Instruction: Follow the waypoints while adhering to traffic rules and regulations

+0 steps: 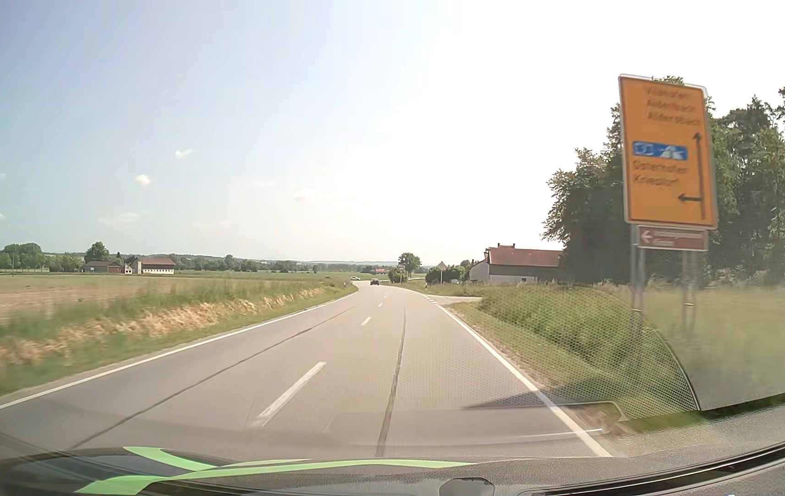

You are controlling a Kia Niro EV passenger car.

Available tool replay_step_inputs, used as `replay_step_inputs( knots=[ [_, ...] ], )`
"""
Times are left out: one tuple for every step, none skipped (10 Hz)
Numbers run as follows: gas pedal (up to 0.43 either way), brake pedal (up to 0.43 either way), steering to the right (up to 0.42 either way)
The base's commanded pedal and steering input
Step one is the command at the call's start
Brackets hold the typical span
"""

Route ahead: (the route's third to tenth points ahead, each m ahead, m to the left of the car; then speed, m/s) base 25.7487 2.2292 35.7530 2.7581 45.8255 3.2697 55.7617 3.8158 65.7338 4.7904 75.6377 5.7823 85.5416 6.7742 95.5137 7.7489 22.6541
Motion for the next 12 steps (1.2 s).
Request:
replay_step_inputs(
  knots=[
    [0.0,0.0,-0.011],
    [0.0,0.0,-0.011],
    [0.0,0.0,-0.011],
    [0.039,0.0,-0.011],
    [0.047,0.0,-0.011],
    [0.059,0.0,-0.011],
    [0.059,0.0,-0.011],
    [0.067,0.0,-0.011],
    [0.067,0.0,-0.011],
    [0.067,0.0,-0.011],
    [0.079,0.0,-0.011],
    [0.079,0.0,-0.01]
  ],
)
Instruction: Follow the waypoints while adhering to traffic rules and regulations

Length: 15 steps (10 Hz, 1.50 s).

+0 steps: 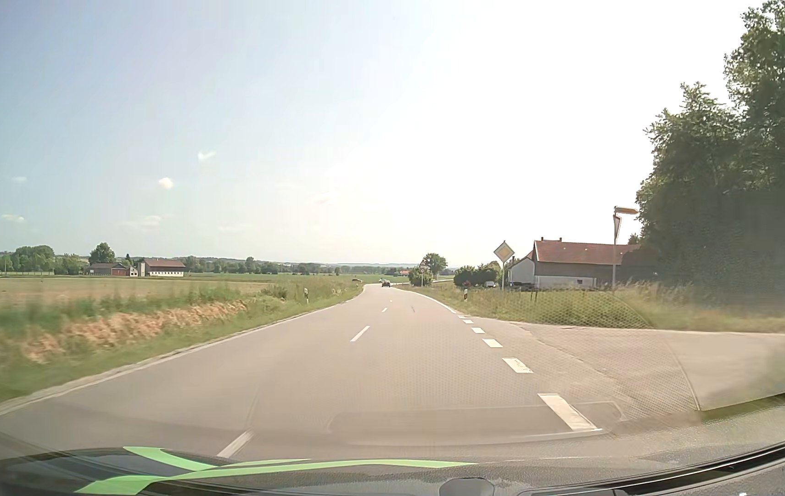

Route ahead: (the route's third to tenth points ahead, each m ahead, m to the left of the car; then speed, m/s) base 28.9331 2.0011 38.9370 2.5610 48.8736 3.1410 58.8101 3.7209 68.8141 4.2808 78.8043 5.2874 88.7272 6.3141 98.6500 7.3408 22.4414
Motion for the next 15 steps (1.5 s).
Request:
replay_step_inputs(
  knots=[
    [0.079,0.0,-0.01],
    [0.079,0.0,-0.009],
    [0.079,0.0,-0.008],
    [0.079,0.0,-0.006],
    [0.079,0.0,-0.004],
    [0.079,0.0,-0.004],
    [0.079,0.0,-0.004],
    [0.079,0.0,-0.005],
    [0.079,0.0,-0.005],
    [0.079,0.0,-0.005],
    [0.079,0.0,-0.007],
    [0.079,0.0,-0.01],
    [0.079,0.0,-0.012],
    [0.079,0.0,-0.013],
    [0.059,0.0,-0.013]
  ],
)
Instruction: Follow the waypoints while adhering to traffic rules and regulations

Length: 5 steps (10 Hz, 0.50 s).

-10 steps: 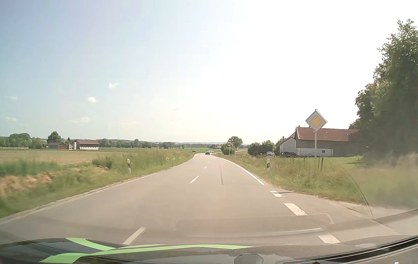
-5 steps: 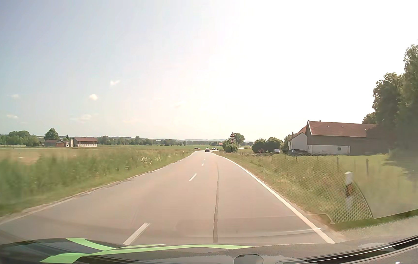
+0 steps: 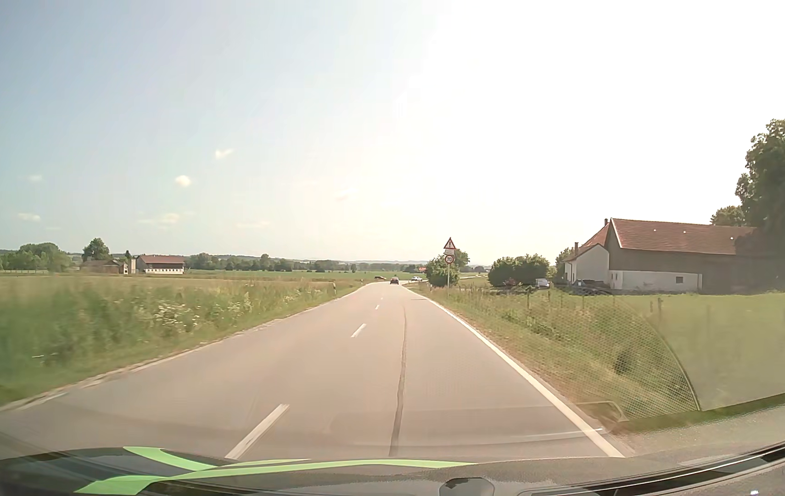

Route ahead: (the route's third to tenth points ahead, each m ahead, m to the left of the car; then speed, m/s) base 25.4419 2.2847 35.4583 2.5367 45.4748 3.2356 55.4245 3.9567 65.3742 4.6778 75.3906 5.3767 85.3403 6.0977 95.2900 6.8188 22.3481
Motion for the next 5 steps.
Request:
replay_step_inputs(
  knots=[
    [0.0,0.0,-0.013],
    [0.0,0.0,-0.013],
    [0.0,0.0,-0.013],
    [0.0,0.0,-0.011],
    [0.0,0.0,-0.008]
  ],
)
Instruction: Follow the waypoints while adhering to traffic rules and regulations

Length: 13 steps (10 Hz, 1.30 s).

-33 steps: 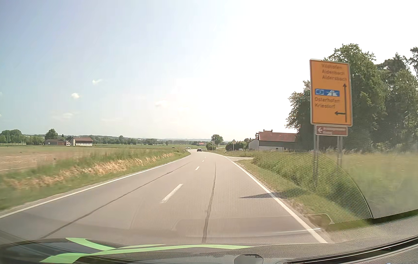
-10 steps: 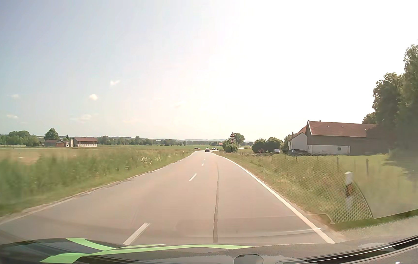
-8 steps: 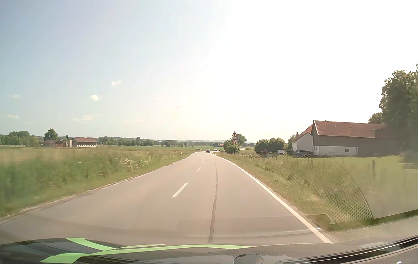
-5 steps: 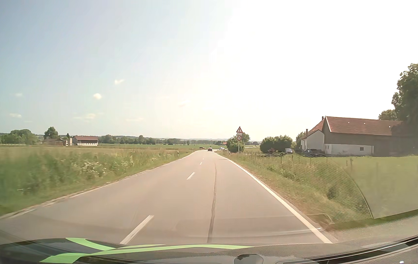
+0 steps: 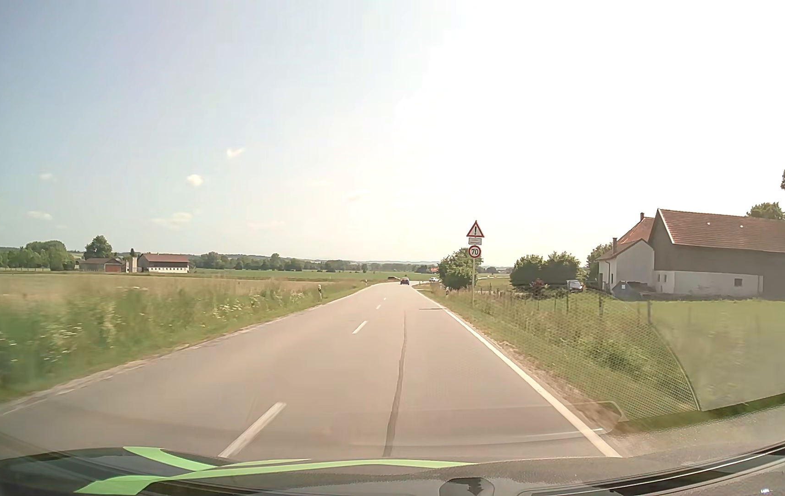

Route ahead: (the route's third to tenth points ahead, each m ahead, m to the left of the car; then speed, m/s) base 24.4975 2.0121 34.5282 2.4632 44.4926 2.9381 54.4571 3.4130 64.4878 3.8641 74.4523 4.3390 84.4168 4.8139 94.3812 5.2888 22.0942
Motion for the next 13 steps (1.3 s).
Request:
replay_step_inputs(
  knots=[
    [0.0,0.0,-0.007],
    [0.0,0.0,-0.007],
    [0.0,0.0,-0.007],
    [0.0,0.024,-0.007],
    [0.0,0.061,-0.008],
    [0.0,0.079,-0.01],
    [0.0,0.091,-0.012],
    [0.0,0.098,-0.014],
    [0.0,0.11,-0.014],
    [0.0,0.116,-0.014],
    [0.0,0.128,-0.014],
    [0.0,0.134,-0.014],
    [0.0,0.134,-0.012]
  ],
)
